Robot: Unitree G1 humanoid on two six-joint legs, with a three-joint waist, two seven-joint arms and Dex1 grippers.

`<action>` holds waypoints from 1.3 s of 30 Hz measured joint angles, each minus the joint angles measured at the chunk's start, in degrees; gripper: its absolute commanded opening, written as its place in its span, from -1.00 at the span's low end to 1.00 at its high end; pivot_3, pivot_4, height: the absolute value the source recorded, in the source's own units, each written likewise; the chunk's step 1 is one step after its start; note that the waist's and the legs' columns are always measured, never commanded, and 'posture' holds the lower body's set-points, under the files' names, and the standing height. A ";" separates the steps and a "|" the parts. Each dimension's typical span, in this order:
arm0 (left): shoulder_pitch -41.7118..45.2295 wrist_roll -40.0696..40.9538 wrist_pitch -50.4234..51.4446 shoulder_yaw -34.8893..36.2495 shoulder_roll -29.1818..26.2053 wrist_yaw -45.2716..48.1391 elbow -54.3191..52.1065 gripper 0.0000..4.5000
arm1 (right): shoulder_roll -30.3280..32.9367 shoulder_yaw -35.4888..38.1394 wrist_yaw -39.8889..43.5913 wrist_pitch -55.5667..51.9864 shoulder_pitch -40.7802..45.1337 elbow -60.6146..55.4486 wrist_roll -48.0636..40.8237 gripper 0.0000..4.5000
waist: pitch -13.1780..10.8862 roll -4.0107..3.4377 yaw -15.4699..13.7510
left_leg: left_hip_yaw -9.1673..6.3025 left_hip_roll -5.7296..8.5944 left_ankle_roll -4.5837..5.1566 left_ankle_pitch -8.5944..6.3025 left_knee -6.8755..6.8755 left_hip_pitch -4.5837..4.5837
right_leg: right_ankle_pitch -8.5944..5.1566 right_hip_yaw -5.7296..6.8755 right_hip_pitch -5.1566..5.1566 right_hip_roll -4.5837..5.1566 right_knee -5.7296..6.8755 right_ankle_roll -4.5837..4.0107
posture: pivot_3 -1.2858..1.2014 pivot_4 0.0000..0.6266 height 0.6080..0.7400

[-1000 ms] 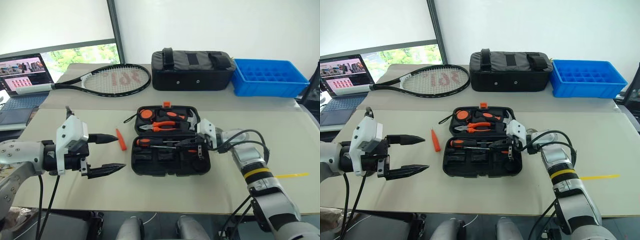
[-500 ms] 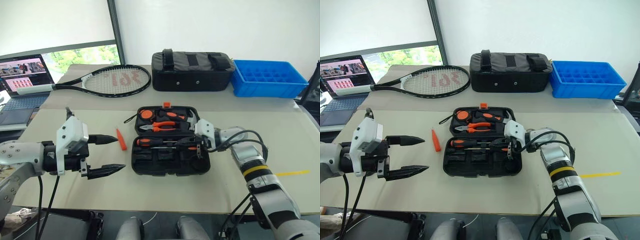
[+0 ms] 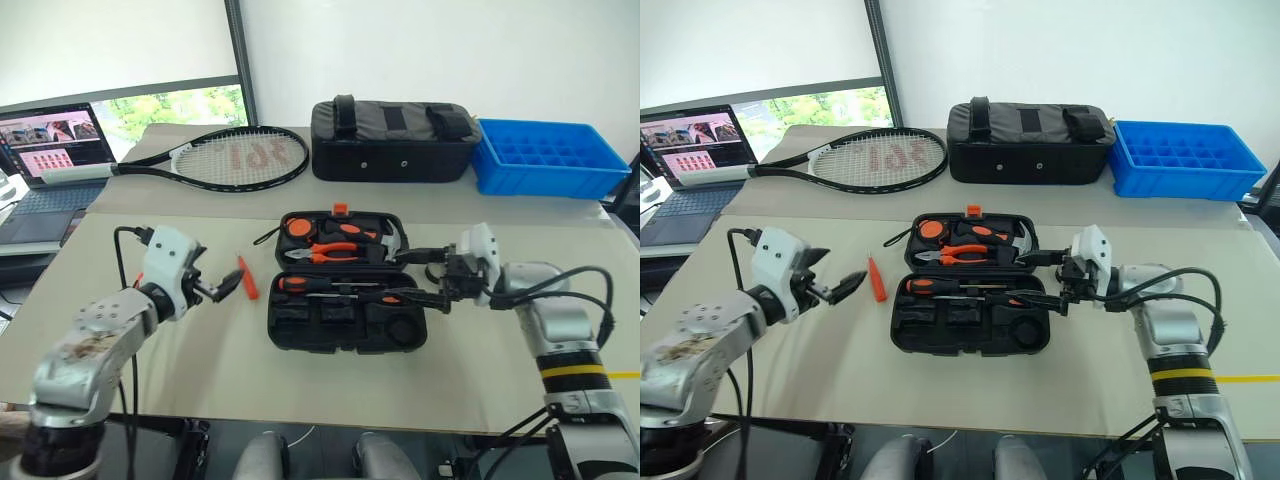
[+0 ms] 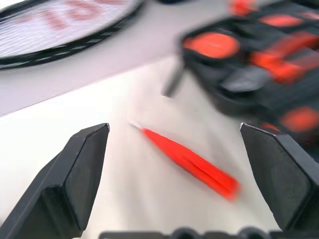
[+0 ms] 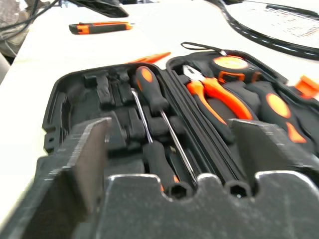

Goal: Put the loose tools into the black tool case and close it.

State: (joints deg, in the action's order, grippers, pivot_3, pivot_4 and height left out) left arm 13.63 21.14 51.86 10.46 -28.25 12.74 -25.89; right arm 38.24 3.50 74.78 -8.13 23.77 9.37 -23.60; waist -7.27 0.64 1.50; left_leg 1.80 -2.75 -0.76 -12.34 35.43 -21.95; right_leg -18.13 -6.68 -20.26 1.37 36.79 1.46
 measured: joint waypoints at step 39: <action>12.54 -12.07 15.36 0.31 23.04 -21.54 15.89 -0.82 | 6.09 12.61 5.65 4.93 -8.26 -1.00 -9.04 1.00 | -0.05 0.08 -0.53 | -0.07 0.18 -0.23 0.14 -0.01 0.02 | 0.01 -0.05 0.10 -0.01 -0.01 0.06 | 0.03 -0.52 0.49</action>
State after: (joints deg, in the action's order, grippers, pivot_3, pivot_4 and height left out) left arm 26.18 9.07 67.21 10.77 -5.21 -8.79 -10.00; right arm 44.33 16.11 80.43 -3.20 15.51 8.37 -32.64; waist -7.31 0.72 0.97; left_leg 1.73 -2.57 -0.99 -12.20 35.43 -21.93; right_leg -18.12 -6.73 -20.15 1.36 36.78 1.52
